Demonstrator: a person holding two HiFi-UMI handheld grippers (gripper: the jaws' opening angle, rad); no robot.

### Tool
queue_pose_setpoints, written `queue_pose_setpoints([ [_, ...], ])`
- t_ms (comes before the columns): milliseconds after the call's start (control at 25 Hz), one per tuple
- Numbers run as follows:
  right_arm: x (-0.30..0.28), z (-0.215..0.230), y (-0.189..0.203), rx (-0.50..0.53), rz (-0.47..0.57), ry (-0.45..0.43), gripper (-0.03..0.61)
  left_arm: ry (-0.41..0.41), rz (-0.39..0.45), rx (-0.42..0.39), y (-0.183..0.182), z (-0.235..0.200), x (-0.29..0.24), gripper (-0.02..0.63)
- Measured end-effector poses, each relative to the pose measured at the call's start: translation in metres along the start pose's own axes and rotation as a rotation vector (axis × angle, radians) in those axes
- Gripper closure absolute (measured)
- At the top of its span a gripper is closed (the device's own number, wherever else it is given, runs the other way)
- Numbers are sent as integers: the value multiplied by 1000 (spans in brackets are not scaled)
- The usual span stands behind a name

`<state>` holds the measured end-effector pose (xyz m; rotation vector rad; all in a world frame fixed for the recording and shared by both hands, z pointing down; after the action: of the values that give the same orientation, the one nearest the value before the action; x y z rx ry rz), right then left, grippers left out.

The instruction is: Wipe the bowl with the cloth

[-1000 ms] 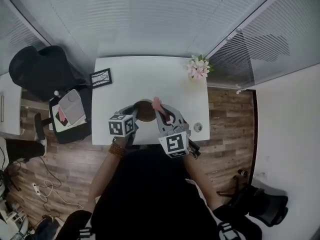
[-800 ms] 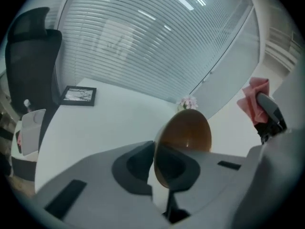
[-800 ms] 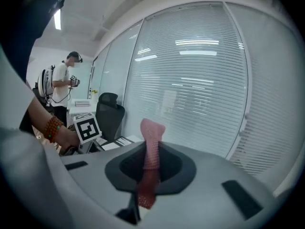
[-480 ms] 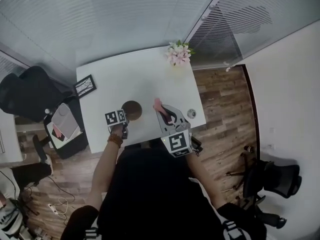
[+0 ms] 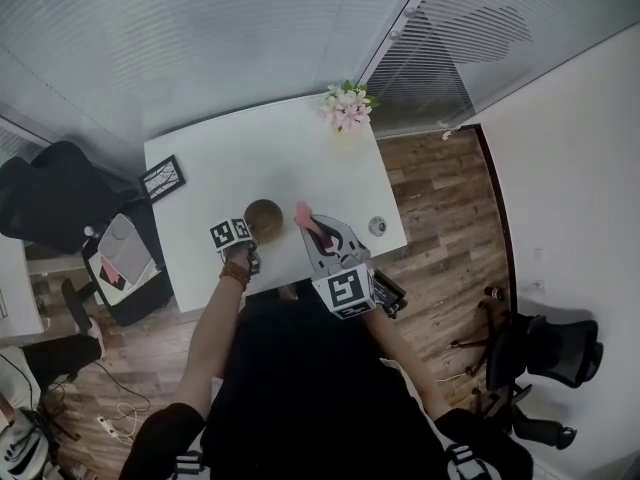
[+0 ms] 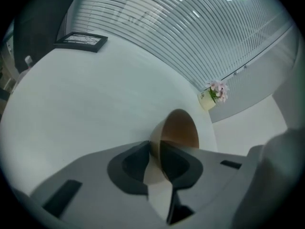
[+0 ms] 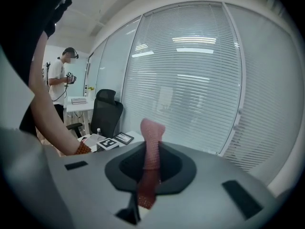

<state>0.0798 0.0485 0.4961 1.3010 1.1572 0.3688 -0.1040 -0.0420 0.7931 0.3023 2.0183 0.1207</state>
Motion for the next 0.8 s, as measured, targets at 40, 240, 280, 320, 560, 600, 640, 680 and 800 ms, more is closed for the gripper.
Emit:
queue_pose_setpoints([
  [40, -2, -1, 0, -8, 4, -14, 554, 14, 5, -2, 0, 0, 0, 534],
  [240, -11, -4, 0, -33, 11, -57, 554, 81, 41, -65, -1, 2, 14, 423],
  [280, -14, -4, 0, -38, 14, -61, 554, 83, 49, -88, -1, 1, 19, 422],
  [320, -17, -3, -1, -44, 18, -67, 554, 81, 61, -105, -1, -2, 26, 417],
  [560, -40, 17, -12, -48, 69, -83, 554, 55, 253, -165, -19, -13, 88, 414],
  [600, -42, 19, -15, -36, 80, -75, 552, 42, 308, -209, -25, -10, 104, 416],
  [640, -43, 22, -18, -21, 92, -67, 552, 25, 368, -259, -32, -4, 122, 416],
  [680, -45, 25, -21, -5, 103, -62, 552, 4, 436, -311, -40, 4, 139, 416],
  [800, -50, 38, -36, 28, 147, -62, 551, -52, 658, -459, -64, 42, 191, 448],
])
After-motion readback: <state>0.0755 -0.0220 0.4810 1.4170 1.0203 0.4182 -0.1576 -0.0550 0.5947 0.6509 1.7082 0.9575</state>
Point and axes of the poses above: the fingertips, and each gripper's own axes: x backward along the fingers, z to its right, y out of its underside, the point moved 8 cm from there along x, backward along the fingers, and after that the axes turned 6 degrees about -y, right-handed, at the moved point
